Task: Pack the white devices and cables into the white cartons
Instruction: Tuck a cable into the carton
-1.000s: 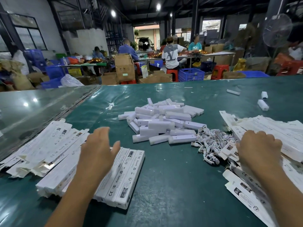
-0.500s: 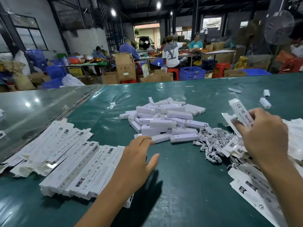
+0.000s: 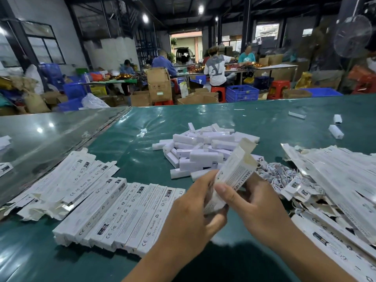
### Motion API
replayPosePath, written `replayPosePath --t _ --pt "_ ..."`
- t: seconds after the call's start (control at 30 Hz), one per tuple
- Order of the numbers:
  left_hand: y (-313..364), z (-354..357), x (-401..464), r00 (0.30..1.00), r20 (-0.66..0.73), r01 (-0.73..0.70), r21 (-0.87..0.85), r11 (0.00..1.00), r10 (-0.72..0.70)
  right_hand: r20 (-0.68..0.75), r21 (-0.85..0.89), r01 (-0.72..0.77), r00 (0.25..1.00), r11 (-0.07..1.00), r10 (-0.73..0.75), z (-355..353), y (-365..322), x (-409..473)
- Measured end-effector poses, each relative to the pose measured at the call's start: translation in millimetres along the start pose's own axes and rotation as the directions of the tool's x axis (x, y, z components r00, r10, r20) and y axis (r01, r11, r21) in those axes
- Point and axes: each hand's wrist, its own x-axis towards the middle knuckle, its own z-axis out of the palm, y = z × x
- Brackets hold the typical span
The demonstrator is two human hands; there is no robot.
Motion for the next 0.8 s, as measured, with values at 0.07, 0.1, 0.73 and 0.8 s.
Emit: replayPosePath --t 0.07,0.1,0.73,0.8 --pt "-1 -2 1 1.000 0.005 0.028 -0.007 1.000 -0.028 -0.009 0.026 0.007 1.000 1.000 -0.006 -4 2 3" --pt "-2 -2 1 0.999 0.003 0.050 -0.016 0.999 -0.050 -0.052 0.018 0.036 0.998 0.999 -0.035 -6 4 3" --pt "-6 -4 2 0.996 -0.005 0.084 0.164 0.983 -0.084 -0.216 -0.690 0.330 0.756 0.645 -0.618 -9 14 -2" --pt "-7 -4 1 0.996 -0.006 0.089 0.168 0.982 -0.089 -0.270 -0.567 0.268 0.832 0.779 -0.484 -7 12 -2"
